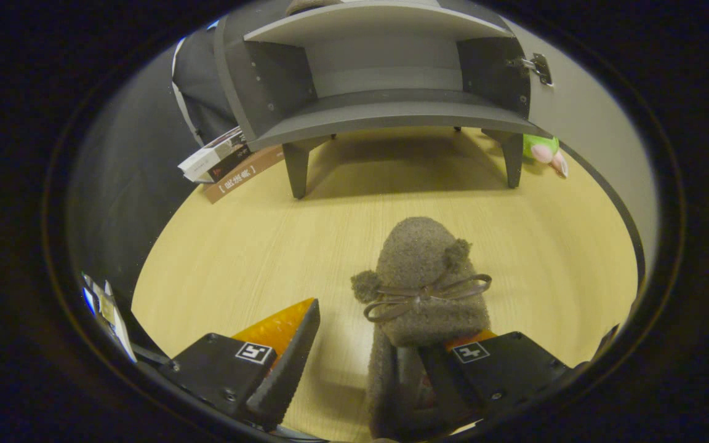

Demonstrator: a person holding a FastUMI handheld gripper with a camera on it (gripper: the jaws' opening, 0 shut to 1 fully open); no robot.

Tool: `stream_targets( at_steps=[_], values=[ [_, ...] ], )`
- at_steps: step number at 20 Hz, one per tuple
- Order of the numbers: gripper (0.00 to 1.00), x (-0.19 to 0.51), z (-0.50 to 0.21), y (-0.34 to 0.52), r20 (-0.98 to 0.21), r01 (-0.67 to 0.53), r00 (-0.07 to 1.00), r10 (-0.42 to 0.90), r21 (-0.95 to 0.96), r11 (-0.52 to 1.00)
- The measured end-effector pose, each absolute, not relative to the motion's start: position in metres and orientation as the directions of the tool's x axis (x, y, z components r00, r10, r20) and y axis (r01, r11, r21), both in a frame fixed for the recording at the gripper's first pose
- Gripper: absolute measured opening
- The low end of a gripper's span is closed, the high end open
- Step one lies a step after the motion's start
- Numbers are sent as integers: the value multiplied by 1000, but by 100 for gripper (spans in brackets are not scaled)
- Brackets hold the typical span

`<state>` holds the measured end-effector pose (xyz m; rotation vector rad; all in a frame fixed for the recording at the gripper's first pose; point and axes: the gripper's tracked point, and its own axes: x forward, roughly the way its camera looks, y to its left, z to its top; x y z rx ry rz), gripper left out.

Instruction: Open the shoe cabinet door, grab the shoes and put them into the shoe cabinet, then close the shoe cabinet door.

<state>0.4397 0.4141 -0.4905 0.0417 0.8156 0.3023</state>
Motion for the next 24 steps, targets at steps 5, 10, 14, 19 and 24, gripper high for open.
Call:
stream_targets(
  at_steps=[5,10,14,19,24],
  values=[
    [62,449,-498,394,-729,-211,652,207,88,974],
    [13,445,-495,397,-748,-240,610,260,139,961],
    [6,439,-485,395,-741,-259,612,277,143,955],
    [5,424,-445,387,-700,-268,649,297,155,951],
    [5,409,-386,381,-634,-278,707,312,157,948]
  ],
)
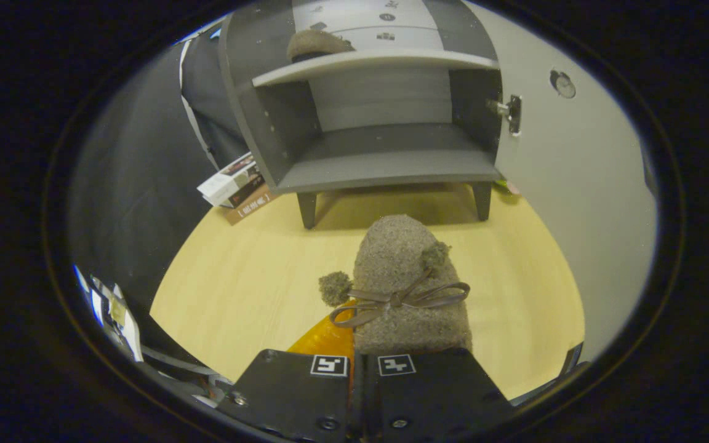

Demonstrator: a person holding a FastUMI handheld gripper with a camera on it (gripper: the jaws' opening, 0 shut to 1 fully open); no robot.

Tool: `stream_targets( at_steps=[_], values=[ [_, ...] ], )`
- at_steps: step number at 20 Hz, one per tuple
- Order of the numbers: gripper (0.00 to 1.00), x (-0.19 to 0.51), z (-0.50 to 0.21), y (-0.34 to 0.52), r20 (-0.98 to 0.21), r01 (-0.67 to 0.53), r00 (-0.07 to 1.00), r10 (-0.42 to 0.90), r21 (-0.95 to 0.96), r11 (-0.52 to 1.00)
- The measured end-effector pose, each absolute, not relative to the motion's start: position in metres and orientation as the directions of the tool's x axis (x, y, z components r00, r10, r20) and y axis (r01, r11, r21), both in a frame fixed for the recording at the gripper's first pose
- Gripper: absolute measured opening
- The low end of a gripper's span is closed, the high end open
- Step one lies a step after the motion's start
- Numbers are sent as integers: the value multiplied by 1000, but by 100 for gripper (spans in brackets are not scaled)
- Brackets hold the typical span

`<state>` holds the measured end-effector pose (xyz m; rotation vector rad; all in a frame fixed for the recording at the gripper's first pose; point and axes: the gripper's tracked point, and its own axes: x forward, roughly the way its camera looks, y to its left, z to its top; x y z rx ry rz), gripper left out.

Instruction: Open the shoe cabinet door, grab the shoes and put them into the shoe cabinet, then close the shoe cabinet door.

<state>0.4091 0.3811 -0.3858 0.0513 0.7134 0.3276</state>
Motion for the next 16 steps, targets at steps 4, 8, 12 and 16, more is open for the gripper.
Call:
stream_targets(
  at_steps=[4,8,12,16],
  values=[
    [5,398,-325,366,-564,-289,762,319,144,946],
    [5,400,-262,362,-482,-298,816,318,121,947],
    [5,410,-215,374,-398,-301,863,311,89,949],
    [5,431,-160,380,-310,-306,899,311,64,950]
  ],
)
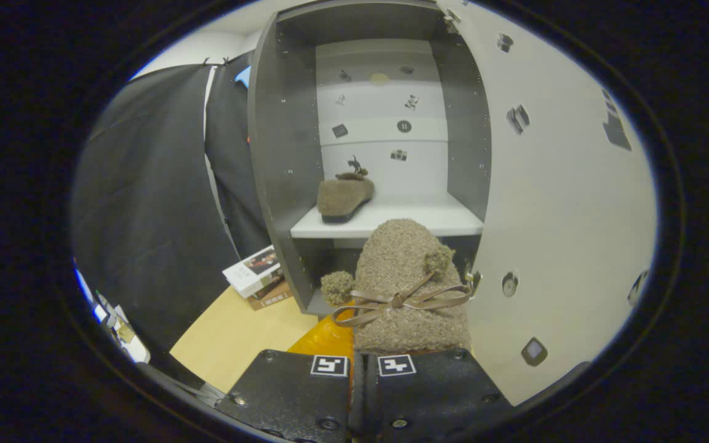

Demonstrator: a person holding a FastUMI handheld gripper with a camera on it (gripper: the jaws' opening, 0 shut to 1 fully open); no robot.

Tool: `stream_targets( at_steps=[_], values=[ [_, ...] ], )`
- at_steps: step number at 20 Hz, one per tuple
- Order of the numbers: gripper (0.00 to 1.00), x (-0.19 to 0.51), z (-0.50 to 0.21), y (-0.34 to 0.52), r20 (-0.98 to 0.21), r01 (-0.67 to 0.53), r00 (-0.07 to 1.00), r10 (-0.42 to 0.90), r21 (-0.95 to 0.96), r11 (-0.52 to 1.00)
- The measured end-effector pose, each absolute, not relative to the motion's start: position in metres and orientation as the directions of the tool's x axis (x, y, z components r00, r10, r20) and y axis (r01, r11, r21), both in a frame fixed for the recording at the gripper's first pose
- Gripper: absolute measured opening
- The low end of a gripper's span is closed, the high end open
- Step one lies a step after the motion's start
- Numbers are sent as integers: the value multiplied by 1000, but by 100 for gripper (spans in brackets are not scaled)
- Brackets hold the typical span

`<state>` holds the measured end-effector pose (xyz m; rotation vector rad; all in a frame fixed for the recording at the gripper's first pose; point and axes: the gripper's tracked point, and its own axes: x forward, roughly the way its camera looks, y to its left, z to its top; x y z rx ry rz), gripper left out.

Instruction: Open the shoe cabinet door, grab the shoes and put them into the shoe cabinet, then close the shoe cabinet door.

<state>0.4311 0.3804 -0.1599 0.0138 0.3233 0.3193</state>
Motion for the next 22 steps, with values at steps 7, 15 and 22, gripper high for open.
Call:
stream_targets(
  at_steps=[7,15,22],
  values=[
    [5,502,-97,401,-220,-309,924,312,50,950],
    [5,612,-60,422,-179,-287,940,290,39,957],
    [5,701,-68,429,-240,-259,935,260,37,965]
  ],
)
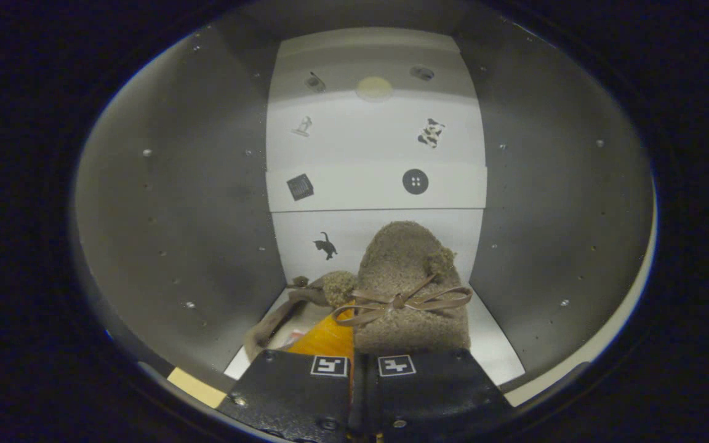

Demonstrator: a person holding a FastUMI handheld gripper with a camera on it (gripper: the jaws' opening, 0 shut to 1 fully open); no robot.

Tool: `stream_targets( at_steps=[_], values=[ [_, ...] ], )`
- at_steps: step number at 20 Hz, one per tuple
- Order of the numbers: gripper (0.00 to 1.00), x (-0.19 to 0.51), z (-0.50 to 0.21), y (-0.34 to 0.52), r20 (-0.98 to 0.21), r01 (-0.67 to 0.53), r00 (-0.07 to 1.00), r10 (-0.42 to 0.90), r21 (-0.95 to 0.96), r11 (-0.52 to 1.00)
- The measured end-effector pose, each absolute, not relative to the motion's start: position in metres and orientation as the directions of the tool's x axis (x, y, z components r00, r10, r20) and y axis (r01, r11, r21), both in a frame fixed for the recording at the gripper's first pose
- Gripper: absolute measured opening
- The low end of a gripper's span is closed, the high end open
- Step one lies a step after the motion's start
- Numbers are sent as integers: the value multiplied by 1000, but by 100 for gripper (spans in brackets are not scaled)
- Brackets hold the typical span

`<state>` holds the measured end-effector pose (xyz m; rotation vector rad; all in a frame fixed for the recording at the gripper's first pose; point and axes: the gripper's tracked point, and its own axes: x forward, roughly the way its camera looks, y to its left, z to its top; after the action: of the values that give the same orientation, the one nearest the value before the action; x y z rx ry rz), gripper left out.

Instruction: Open the shoe cabinet door, grab the shoes and put them into the shoe cabinet, then close the shoe cabinet door.

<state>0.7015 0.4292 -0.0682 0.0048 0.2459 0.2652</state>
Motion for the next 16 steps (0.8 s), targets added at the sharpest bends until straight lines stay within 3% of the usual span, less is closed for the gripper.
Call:
stream_targets(
  at_steps=[16],
  values=[
    [9,762,-128,427,-528,-188,833,166,13,982]
  ],
)
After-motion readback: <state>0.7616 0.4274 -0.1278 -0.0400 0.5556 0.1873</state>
